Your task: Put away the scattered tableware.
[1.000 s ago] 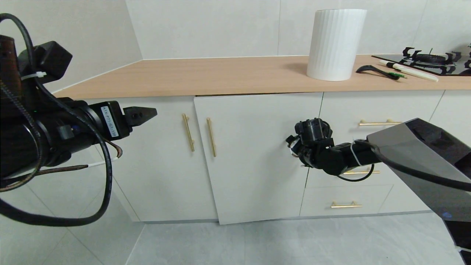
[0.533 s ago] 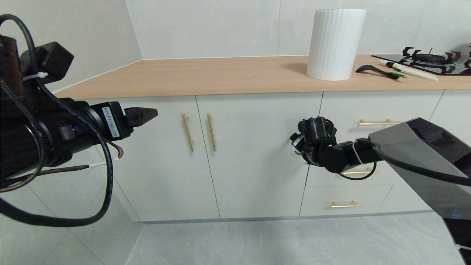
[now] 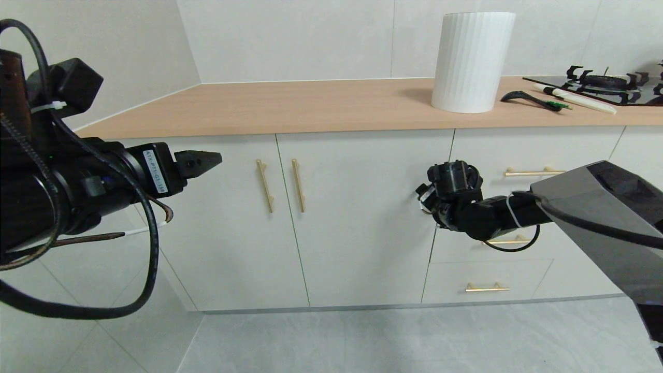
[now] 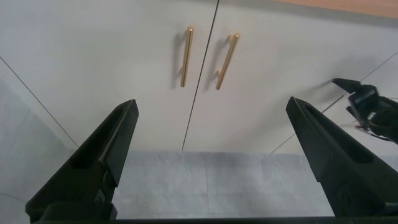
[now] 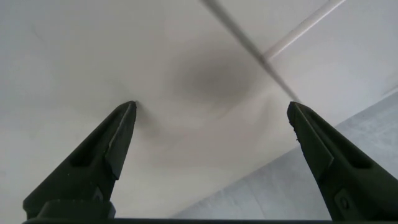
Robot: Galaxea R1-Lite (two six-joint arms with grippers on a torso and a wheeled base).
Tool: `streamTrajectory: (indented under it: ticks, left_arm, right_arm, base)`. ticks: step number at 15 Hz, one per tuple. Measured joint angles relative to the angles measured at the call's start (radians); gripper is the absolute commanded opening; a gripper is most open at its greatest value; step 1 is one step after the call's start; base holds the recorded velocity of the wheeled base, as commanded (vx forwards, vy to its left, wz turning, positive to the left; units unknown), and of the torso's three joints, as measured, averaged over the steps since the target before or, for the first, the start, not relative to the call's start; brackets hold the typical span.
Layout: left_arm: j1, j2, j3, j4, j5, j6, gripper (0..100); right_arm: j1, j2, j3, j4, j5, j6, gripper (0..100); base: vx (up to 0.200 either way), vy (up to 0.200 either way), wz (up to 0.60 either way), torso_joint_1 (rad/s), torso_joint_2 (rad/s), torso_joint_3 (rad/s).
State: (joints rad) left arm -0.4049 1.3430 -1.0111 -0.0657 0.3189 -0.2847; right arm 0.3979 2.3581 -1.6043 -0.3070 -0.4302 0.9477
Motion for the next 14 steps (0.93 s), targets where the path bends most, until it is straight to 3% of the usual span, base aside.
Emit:
streamTrajectory:
  ticks: [4,7,8,10,12,14]
  left_arm:
    - [-0.001,-0.044,0.008,-0.001,0.000,0.001,100]
    - [-0.005,-0.118,0.097,0.002,0.004,0.022,100]
    - [-0.006,-0.162,0.139,0.004,0.004,0.041,100]
    - [-0.004,-0.294,0.254,0.013,0.006,0.118,100]
    - [-0.001,-0.460,0.372,0.050,0.006,0.209,100]
    - [0.009,-0.631,0.454,0.118,0.006,0.268,100]
  right_arm:
    - [0.011,-0.213,0.199,-0.005,0.006,-0.039,100]
    - [0.010,-0.464,0.451,-0.022,0.004,-0.128,100]
    - [-0.004,-0.552,0.550,-0.038,0.004,-0.166,100]
    - [-0.088,-0.746,0.755,-0.078,0.019,-0.259,100]
    - [-0.271,-0.954,0.927,-0.119,0.124,-0.357,100]
    - [-0.454,-1.174,1.047,-0.133,0.294,-0.448,100]
  base:
    - [0.000,0.000,0.00,0.000,0.00,0.000]
    - [0.000,0.000,0.00,0.000,0.00,0.000]
    - [0.000,0.000,0.00,0.000,0.00,0.000]
    - [0.000,0.000,0.00,0.000,0.00,0.000]
    - [0.000,0.000,0.00,0.000,0.00,0.000]
    - [0.000,0.000,0.00,0.000,0.00,0.000]
